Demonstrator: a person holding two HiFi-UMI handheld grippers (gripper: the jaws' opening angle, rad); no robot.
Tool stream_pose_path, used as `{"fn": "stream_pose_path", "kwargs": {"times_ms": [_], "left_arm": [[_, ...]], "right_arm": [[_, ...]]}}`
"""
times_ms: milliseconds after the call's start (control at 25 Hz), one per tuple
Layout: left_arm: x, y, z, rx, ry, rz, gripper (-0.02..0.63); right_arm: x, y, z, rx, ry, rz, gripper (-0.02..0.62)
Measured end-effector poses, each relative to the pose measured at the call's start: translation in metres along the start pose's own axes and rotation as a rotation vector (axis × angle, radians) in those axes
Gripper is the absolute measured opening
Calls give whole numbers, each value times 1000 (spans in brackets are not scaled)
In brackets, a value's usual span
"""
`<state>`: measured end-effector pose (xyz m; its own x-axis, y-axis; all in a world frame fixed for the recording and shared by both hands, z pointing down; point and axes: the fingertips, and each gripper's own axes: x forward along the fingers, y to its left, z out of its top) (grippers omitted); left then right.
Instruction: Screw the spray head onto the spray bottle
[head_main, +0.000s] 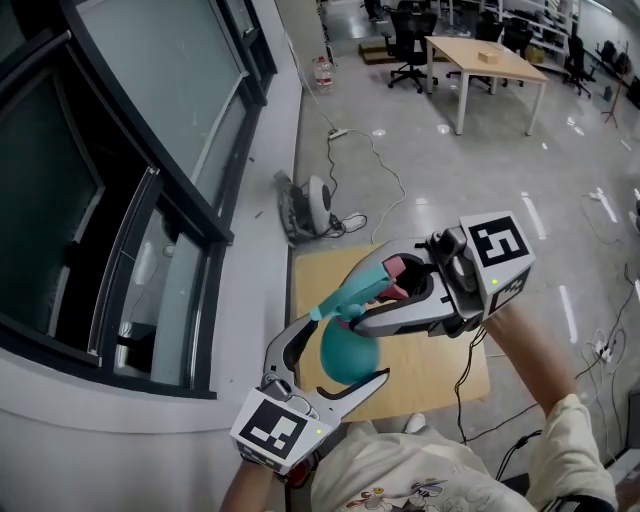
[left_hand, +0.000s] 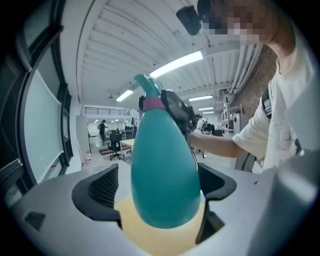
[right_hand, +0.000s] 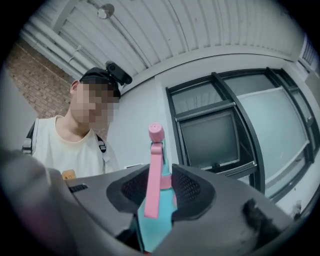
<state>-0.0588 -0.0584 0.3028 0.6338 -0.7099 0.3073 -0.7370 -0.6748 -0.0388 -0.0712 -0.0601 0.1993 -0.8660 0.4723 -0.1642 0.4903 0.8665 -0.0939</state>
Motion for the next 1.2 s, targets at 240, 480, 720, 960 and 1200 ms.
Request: {"fn": "stream_pose_path", "kwargs": {"times_ms": [240, 480, 720, 960, 1200], "left_arm": [[13, -19, -12, 89, 117, -180, 472], [17, -12, -3, 72, 53, -114, 436], [20, -7, -14, 133, 125, -47, 436], [20, -15, -14, 149, 128, -91, 434], [7, -66, -16, 213, 109, -392, 433]], "right_arm": [[20, 20, -7, -58, 44, 89, 127], [17, 12, -2, -44, 21, 3, 145], [22, 12, -12, -83, 134, -48, 239], [25, 21, -17, -106, 161, -10, 152], [17, 65, -20, -41, 135, 289, 149]]}}
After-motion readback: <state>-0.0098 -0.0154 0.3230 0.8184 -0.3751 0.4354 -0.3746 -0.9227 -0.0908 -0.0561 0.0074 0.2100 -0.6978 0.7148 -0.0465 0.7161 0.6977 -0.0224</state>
